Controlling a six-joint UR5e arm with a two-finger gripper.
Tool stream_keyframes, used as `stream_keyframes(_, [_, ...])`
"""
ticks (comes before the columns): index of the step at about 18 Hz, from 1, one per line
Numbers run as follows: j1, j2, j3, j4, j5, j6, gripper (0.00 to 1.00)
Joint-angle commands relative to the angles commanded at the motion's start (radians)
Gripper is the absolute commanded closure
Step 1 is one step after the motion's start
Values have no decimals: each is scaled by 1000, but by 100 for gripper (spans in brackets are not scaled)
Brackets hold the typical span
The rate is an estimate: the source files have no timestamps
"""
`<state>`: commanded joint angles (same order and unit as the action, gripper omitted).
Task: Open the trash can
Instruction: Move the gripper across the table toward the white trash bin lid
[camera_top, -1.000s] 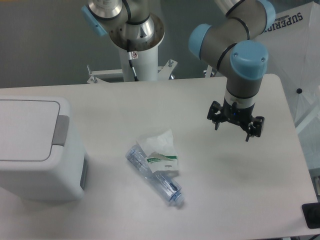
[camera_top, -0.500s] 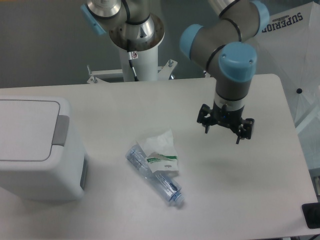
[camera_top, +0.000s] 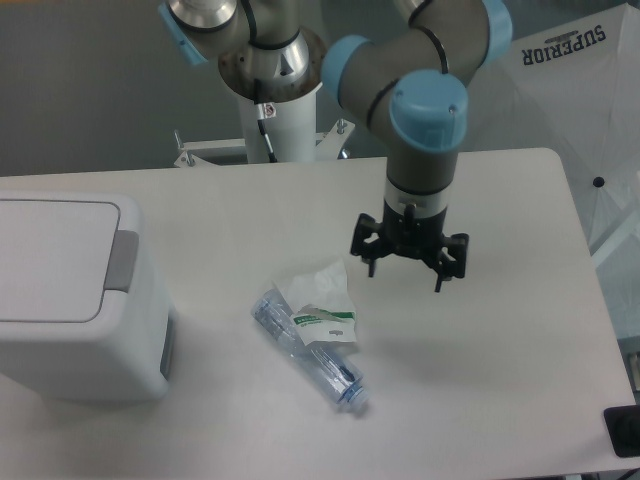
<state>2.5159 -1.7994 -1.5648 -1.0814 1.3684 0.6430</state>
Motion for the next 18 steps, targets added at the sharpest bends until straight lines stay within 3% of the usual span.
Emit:
stream_keyframes(9, [-115, 81, 49, -6, -196, -304, 0])
stream_keyframes(18, [-250, 88, 32, 32, -209, -376, 0])
